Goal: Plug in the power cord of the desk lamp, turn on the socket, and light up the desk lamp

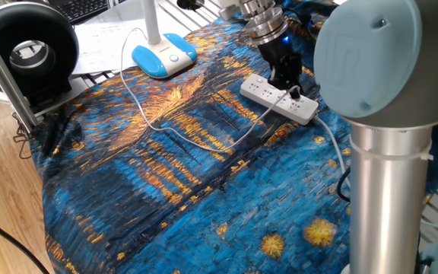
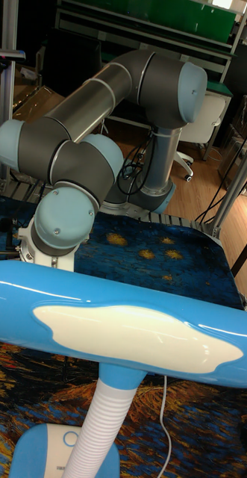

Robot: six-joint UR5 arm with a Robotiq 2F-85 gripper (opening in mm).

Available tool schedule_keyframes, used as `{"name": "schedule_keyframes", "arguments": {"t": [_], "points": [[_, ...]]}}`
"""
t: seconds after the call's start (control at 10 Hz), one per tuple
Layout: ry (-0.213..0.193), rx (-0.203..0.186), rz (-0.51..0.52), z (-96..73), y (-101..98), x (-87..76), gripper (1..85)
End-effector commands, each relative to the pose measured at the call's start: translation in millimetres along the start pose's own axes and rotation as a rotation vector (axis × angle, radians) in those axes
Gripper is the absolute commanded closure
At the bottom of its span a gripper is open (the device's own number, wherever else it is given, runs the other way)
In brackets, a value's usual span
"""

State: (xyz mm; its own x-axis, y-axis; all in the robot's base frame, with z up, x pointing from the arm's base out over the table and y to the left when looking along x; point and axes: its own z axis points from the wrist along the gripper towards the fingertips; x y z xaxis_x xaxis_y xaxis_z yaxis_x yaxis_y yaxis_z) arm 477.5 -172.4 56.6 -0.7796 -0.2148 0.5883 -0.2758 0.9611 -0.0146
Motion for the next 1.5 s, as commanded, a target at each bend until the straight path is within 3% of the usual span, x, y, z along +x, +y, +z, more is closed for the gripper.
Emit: {"name": "schedule_keyframes", "arguments": {"t": [0.0, 0.5, 1.4], "points": [[0.001, -0.018, -0.021, 2.2, 4.2, -2.7, 84.3], [0.001, -0.053, -0.025, 6.4, 10.2, 1.4, 84.3], [0.006, -0.061, -0.039, 6.0, 8.6, 7.1, 84.3]]}}
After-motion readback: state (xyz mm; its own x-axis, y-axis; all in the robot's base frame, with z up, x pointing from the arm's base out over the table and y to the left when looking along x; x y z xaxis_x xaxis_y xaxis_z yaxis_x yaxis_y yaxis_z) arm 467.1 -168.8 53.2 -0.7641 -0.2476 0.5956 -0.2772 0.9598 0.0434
